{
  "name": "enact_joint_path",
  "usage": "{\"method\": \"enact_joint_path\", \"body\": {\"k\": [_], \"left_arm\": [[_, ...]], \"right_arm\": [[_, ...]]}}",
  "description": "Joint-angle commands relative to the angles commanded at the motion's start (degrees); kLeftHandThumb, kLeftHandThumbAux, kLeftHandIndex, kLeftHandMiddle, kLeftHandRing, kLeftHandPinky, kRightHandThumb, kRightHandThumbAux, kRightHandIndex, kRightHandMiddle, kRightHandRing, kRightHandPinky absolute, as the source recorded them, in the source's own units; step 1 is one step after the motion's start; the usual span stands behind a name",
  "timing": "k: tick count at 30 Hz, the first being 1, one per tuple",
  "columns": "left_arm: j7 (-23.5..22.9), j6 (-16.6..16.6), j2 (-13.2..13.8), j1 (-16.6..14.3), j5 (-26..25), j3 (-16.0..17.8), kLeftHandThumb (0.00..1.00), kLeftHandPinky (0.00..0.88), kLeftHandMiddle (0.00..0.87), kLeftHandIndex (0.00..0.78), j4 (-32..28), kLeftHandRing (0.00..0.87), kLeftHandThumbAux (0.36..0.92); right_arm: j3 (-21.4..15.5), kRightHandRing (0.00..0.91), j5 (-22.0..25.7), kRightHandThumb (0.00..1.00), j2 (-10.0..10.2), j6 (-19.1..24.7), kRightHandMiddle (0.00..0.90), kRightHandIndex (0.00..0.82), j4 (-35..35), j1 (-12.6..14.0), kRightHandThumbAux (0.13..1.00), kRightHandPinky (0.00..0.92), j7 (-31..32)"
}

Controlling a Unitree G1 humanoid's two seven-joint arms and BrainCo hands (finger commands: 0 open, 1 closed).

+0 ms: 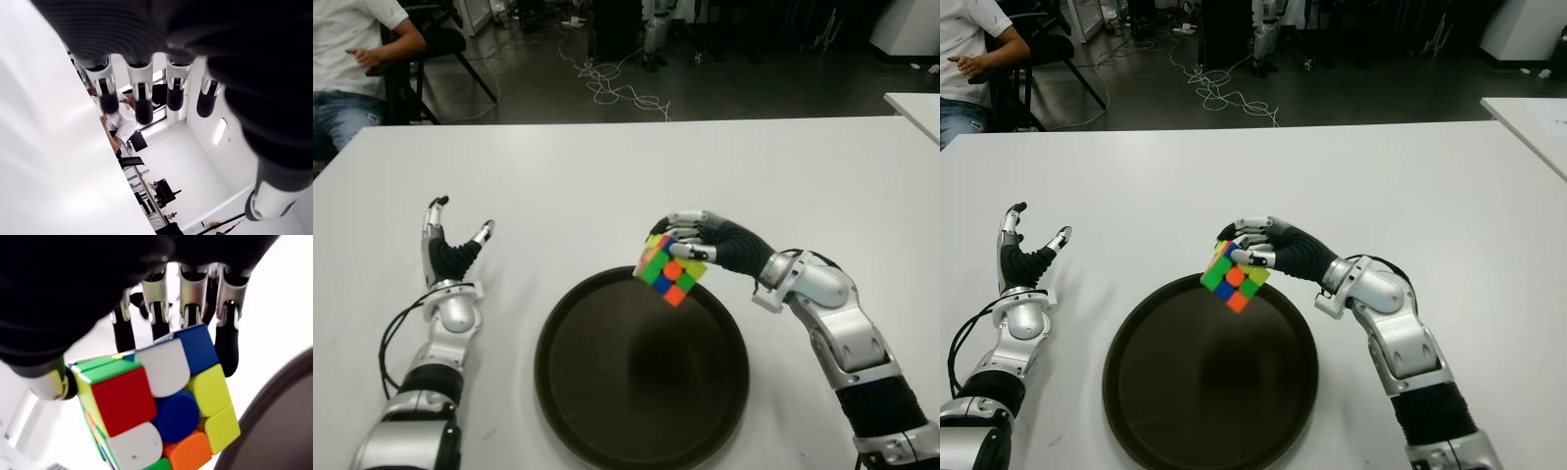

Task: Pick up the Rubik's Cube and put it in the plate

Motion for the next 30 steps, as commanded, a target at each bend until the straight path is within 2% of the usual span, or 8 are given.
{"method": "enact_joint_path", "body": {"k": [6, 11, 14, 24, 30], "left_arm": [[0.2, -0.2, 0.0, 0.1, 0.1, -0.1, 0.079, 0.105, 0.030, 0.000, -0.3, 0.047, 0.653], [-0.4, 0.0, 0.0, 0.1, -0.4, 0.2, 0.069, 0.082, 0.017, 0.000, -0.3, 0.027, 0.645], [-1.0, 0.0, -0.2, 0.0, -1.1, 0.5, 0.078, 0.117, 0.037, 0.000, -0.3, 0.058, 0.653], [-1.2, 0.5, -0.3, 0.2, -1.2, 0.6, 0.066, 0.053, 0.020, 0.000, -0.9, 0.032, 0.635], [-0.8, 0.8, -0.3, 0.3, -0.9, 0.5, 0.081, 0.056, 0.013, 0.000, -1.2, 0.024, 0.656]], "right_arm": [[0.0, 0.830, -0.2, 0.722, -0.3, 1.1, 0.831, 0.443, -0.6, -0.1, 0.705, 0.820, 0.3], [0.3, 0.831, -0.9, 0.723, -0.5, 1.4, 0.834, 0.443, -0.8, -0.1, 0.705, 0.824, 0.0], [0.5, 0.828, -1.5, 0.721, -0.5, 1.2, 0.828, 0.444, -0.9, -0.2, 0.705, 0.820, -0.3], [1.7, 0.832, -3.7, 0.722, -0.6, 2.7, 0.832, 0.443, -1.6, -0.1, 0.707, 0.830, -1.2], [2.8, 0.837, -6.4, 0.723, -0.9, 4.3, 0.839, 0.442, -2.9, 0.1, 0.709, 0.834, -2.7]]}}
